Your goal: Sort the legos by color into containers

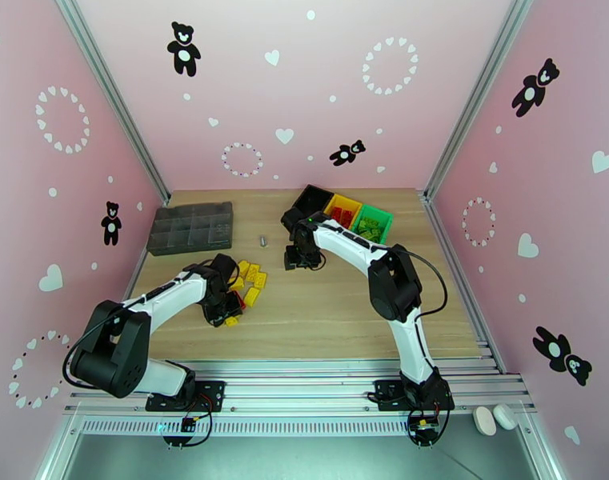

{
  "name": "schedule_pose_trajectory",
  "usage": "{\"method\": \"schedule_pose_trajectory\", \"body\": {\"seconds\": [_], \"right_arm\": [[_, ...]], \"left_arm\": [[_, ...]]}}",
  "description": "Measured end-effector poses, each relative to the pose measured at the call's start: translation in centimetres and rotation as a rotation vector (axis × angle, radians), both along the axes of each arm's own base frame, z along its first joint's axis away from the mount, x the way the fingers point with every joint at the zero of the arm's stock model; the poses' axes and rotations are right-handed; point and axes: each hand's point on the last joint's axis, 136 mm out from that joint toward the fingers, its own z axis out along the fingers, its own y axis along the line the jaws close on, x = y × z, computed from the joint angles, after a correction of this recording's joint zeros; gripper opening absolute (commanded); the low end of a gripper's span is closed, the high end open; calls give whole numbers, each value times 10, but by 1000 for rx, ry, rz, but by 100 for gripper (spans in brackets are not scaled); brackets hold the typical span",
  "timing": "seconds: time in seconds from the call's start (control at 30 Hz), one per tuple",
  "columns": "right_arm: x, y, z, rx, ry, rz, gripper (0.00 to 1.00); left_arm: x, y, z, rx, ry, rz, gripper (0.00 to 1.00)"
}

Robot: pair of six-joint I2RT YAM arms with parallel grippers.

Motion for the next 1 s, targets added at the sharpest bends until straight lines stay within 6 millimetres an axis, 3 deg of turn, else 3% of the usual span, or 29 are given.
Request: {"method": "schedule_pose_trajectory", "body": {"seconds": [0.17, 0.37, 0.57, 0.73, 0.87, 0.97, 1.0], "right_arm": [[0, 0, 0, 1, 1, -2, 51], [10, -6, 2, 44, 7, -40, 53], [33, -29, 18, 165, -4, -156, 54], [54, -57, 36, 260, -35, -270, 54], [62, -73, 41, 286, -42, -322, 54], [64, -77, 41, 296, -48, -334, 54], [62, -79, 40, 295, -41, -337, 54]], "left_arm": [[1, -12, 17, -75, -35, -33, 34], [42, -45, 62, -226, -152, -91, 33], [106, -85, 91, -360, -233, -129, 33], [174, -119, 107, -443, -292, -147, 33], [230, -143, 122, -500, -372, -152, 33], [243, -150, 126, -512, -341, -131, 34], [264, -159, 133, -527, -376, -134, 34]]}}
